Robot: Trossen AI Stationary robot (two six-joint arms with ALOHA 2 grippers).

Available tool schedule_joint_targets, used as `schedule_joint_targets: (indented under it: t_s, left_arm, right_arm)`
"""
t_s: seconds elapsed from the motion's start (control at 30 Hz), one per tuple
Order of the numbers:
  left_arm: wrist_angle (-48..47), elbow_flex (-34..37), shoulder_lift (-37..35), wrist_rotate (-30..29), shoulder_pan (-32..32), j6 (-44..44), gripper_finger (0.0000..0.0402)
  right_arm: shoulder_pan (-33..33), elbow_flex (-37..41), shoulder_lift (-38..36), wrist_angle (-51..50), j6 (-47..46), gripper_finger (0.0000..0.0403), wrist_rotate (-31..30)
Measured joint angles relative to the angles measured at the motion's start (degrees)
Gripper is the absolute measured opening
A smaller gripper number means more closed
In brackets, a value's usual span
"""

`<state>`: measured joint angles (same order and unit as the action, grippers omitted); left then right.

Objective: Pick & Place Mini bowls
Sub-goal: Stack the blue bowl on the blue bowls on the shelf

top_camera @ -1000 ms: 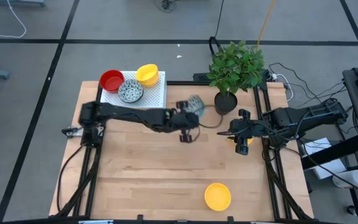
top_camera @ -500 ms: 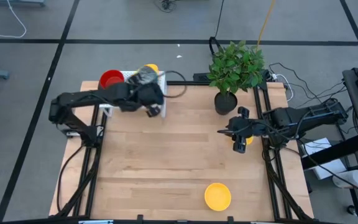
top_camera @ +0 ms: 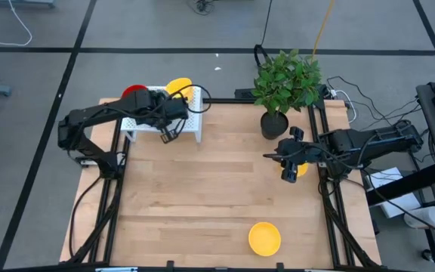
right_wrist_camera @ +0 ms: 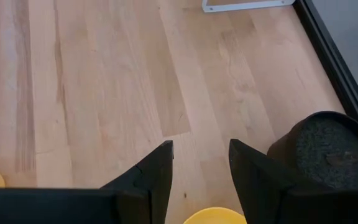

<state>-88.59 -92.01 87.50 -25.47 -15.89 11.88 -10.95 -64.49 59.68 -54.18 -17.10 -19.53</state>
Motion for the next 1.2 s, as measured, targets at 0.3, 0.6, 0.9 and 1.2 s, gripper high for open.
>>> schedule_joint_targets:
  t_s: [0.3,0.6,0.9,1.2]
  left_arm:
    - [-1.33,0.08,3.66,2.96,-1.83,0.20,0.0014]
    - [-1.38,0.07,5.12,2.33,-2.46,0.46,0.0047]
    - [-1.39,0.05,5.12,1.67,-2.46,0.96,0.0047]
    - [-1.40,0.05,5.10,0.85,-2.46,3.94,0.0098]
  right_arm:
    - [0.06,0.00,0.00,-0.04,-0.17,0.0144,0.05]
    - [0.06,0.00,0.00,-0.06,-0.20,0.0144,0.09]
    - [0.06,0.00,0.00,-0.08,-0.22,0.0144,0.11]
    - [0.06,0.00,0.00,-0.08,-1.80,0.0144,0.29]
